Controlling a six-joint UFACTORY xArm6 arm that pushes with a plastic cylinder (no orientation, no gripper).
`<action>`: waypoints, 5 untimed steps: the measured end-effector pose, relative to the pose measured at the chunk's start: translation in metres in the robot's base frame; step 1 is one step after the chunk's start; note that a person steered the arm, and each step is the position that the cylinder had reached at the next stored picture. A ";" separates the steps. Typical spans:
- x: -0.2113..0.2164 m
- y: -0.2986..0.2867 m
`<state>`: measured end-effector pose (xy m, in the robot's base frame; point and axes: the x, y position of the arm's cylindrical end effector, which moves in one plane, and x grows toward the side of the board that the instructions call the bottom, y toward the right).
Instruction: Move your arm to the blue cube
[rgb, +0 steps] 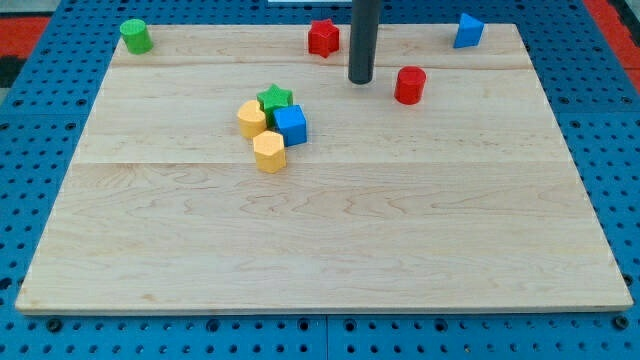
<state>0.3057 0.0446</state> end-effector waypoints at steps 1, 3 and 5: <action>0.023 -0.004; 0.050 -0.027; 0.056 -0.046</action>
